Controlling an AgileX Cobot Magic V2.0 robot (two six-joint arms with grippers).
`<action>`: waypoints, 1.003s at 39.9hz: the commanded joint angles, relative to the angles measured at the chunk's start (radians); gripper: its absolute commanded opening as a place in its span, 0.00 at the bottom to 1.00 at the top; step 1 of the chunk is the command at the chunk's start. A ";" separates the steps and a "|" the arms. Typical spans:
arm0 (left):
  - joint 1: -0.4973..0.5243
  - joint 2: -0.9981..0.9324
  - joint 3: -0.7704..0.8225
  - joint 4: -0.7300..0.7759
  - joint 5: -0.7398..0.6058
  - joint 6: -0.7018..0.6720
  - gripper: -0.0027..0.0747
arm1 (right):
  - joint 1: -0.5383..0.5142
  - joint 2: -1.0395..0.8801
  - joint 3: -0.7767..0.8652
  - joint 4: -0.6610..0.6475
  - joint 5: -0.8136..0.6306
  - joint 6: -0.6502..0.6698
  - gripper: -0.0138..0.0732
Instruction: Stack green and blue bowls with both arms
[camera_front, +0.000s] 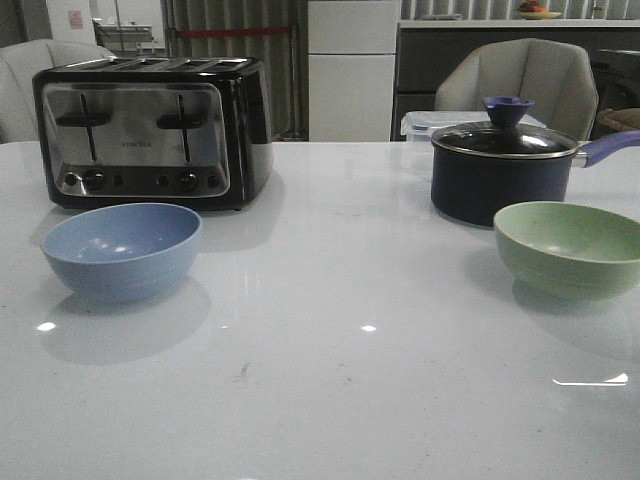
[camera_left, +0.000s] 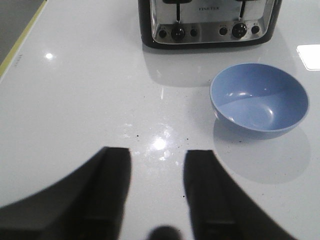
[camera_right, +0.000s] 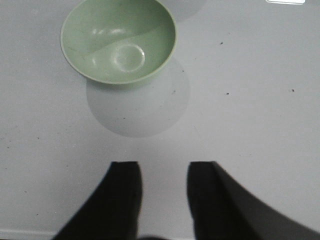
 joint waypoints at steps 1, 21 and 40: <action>-0.006 0.020 -0.037 -0.007 -0.081 -0.010 0.78 | -0.002 0.036 -0.042 -0.017 -0.074 -0.001 0.80; -0.256 0.020 -0.039 0.006 -0.086 0.015 0.76 | -0.083 0.419 -0.333 0.103 0.046 0.000 0.82; -0.271 0.020 -0.039 0.019 -0.082 0.015 0.76 | -0.109 0.836 -0.637 0.190 0.134 -0.097 0.82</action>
